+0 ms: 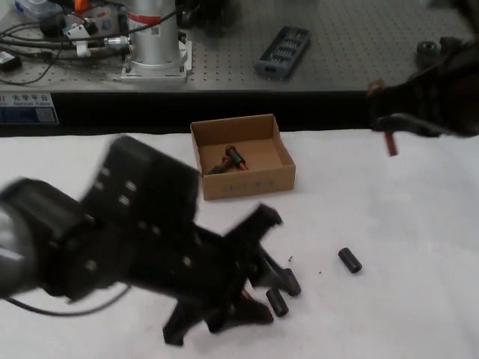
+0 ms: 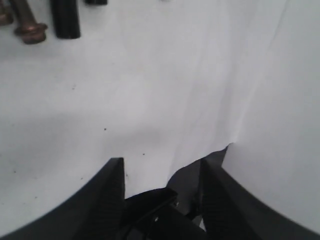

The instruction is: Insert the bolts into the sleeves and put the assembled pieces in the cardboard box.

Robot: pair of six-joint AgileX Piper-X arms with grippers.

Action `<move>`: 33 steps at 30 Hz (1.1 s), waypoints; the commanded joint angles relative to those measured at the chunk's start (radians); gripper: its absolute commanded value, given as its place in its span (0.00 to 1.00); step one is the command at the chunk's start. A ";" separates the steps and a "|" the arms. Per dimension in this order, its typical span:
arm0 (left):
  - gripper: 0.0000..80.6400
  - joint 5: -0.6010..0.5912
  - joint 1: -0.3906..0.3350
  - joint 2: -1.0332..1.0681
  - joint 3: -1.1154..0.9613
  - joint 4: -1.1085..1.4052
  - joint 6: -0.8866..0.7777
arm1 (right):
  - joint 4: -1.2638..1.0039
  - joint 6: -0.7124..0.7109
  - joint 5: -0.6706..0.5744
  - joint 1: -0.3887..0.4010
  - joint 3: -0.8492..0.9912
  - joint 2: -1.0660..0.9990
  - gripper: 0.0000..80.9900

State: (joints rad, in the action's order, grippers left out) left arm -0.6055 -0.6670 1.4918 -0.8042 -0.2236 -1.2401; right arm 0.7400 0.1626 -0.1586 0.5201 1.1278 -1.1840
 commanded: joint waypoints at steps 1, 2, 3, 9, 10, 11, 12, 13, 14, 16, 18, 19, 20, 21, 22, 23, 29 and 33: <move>0.43 0.063 -0.015 0.040 -0.001 0.010 -0.067 | 0.010 -0.005 0.000 -0.006 0.007 0.040 0.04; 0.43 0.076 -0.015 0.053 -0.003 0.010 -0.077 | 0.013 -0.005 0.000 -0.006 0.007 0.056 0.04; 0.42 0.082 -0.015 0.064 -0.005 0.010 -0.082 | 0.014 -0.005 0.000 -0.006 0.007 0.068 0.04; 0.35 0.139 -0.016 0.125 -0.047 0.001 -0.082 | 0.018 -0.005 0.000 -0.006 0.007 0.124 0.04; 0.35 0.138 -0.016 0.133 -0.062 -0.008 -0.075 | 0.018 -0.005 0.000 -0.006 0.007 0.129 0.04; 0.35 0.138 -0.016 0.144 -0.080 -0.013 -0.062 | 0.019 -0.005 0.000 -0.006 0.007 0.133 0.04; 0.35 0.138 -0.016 0.156 -0.099 -0.026 -0.041 | 0.025 -0.005 0.000 -0.006 0.007 0.135 0.04; 0.35 0.138 -0.016 0.168 -0.121 -0.051 -0.028 | 0.027 -0.005 0.000 -0.006 0.007 0.138 0.04; 0.35 0.138 -0.016 0.177 -0.139 -0.075 -0.012 | 0.032 -0.005 0.000 -0.006 0.007 0.139 0.04; 0.35 0.140 -0.016 0.201 -0.185 -0.145 0.048 | 0.040 -0.008 0.000 -0.006 0.007 0.140 0.04; 0.35 0.152 -0.016 0.222 -0.226 -0.228 0.110 | 0.048 -0.019 0.000 -0.006 0.007 0.140 0.04; 0.35 0.162 -0.016 0.233 -0.249 -0.266 0.137 | 0.053 -0.024 0.000 -0.006 0.007 0.140 0.04; 0.35 0.177 -0.016 0.243 -0.269 -0.295 0.154 | 0.057 -0.026 0.000 -0.006 0.007 0.140 0.04; 0.35 0.198 -0.016 0.251 -0.287 -0.325 0.167 | 0.062 -0.028 0.000 -0.006 0.007 0.140 0.04; 0.35 0.219 -0.016 0.258 -0.302 -0.343 0.169 | 0.064 -0.028 0.000 -0.006 0.007 0.140 0.04; 0.35 0.235 -0.013 0.263 -0.312 -0.351 0.169 | 0.065 -0.028 0.000 -0.006 0.007 0.140 0.04; 0.35 0.245 -0.005 0.315 -0.370 -0.382 0.149 | 0.065 -0.030 0.000 -0.006 0.007 0.147 0.04; 0.35 0.249 -0.005 0.361 -0.416 -0.425 0.149 | 0.069 -0.038 0.000 -0.006 0.004 0.158 0.04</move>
State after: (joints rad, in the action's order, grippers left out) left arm -0.3719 -0.6750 1.8336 -1.1882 -0.6195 -1.0991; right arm 0.8065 0.1365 -0.1536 0.5201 1.1278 -1.0401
